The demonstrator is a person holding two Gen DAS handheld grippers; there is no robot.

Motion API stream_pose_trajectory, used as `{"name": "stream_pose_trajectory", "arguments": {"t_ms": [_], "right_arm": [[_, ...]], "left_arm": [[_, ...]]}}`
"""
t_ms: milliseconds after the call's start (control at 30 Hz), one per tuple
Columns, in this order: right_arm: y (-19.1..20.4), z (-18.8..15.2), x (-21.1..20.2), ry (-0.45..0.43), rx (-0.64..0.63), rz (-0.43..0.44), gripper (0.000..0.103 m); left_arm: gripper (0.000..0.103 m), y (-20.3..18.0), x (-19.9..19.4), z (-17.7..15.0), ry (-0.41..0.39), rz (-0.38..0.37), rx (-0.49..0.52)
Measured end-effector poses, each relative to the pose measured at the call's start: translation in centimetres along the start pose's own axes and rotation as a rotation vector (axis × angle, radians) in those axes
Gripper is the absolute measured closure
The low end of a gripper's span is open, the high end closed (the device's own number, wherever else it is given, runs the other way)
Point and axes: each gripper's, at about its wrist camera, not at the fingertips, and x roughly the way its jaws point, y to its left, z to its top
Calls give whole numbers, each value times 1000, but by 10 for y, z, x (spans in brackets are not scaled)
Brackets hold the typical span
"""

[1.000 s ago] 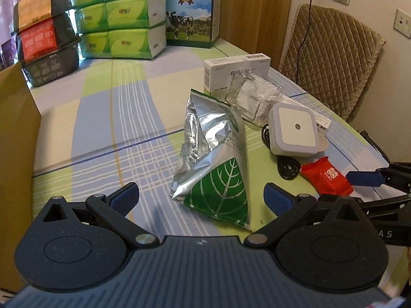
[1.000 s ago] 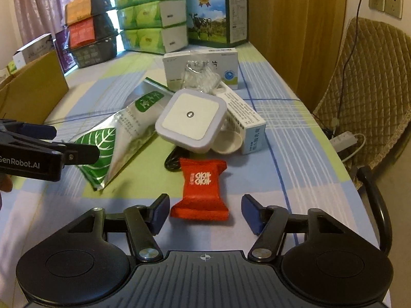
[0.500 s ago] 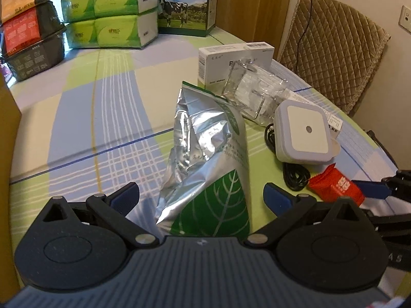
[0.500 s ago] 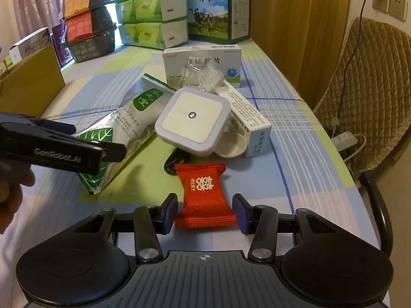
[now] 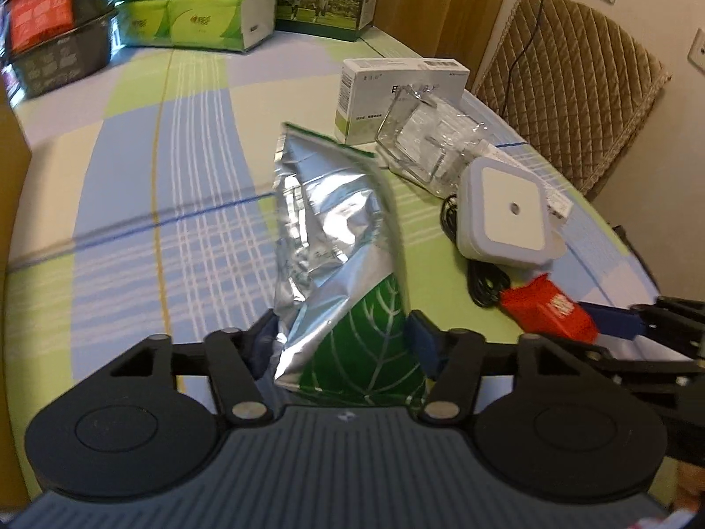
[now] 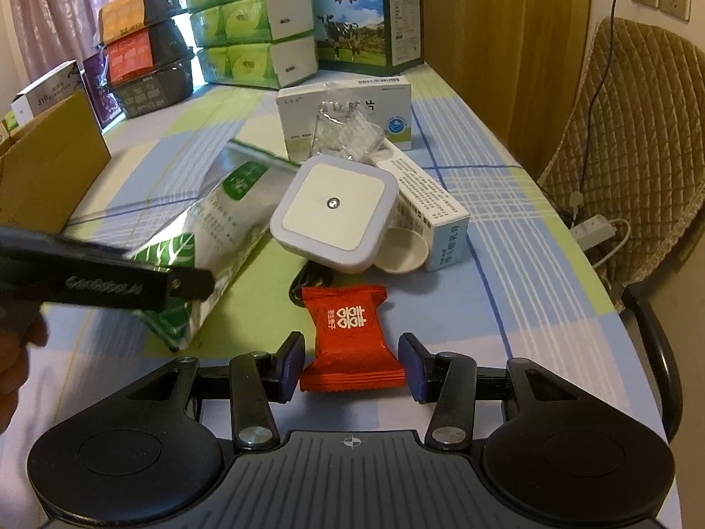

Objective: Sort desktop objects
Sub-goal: 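Grasp the silver foil bag with the left while the right grasps the red packet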

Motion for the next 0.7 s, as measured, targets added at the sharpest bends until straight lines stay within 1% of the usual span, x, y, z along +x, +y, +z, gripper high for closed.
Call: {"name": "stream_pose_trajectory", "arguments": {"t_ms": [267,400,433,500,533,633,667,700], "right_arm": [[2,-17,-22,10,2,12,59],[3,-24,-42,-6,2,24,59],[4,-25,-46,-12,3,27,59],[5,-26,-52,-20,3,32,59],[6,-26,-54,-24,1,37,59],[8,-27,-52,-23,-9,42,59],[8,-28,-48,-12,-9,39,59],[8,-29,-45,4,-5,39,59]], "left_arm": [[62,-6,-51,-47,15,17,-32],[62,-8,-78,-73,16,27,-37],[60,-8,-83,-78,19,31,-42],[45,-5,-88,-83,18,37,-60],[42,-2,-91,-85,9,41,-65],[29,3,-93,-82,-22,58,-75],[22,4,-92,-79,-27,59,-73],[21,5,-90,-75,-28,57,-65]]}}
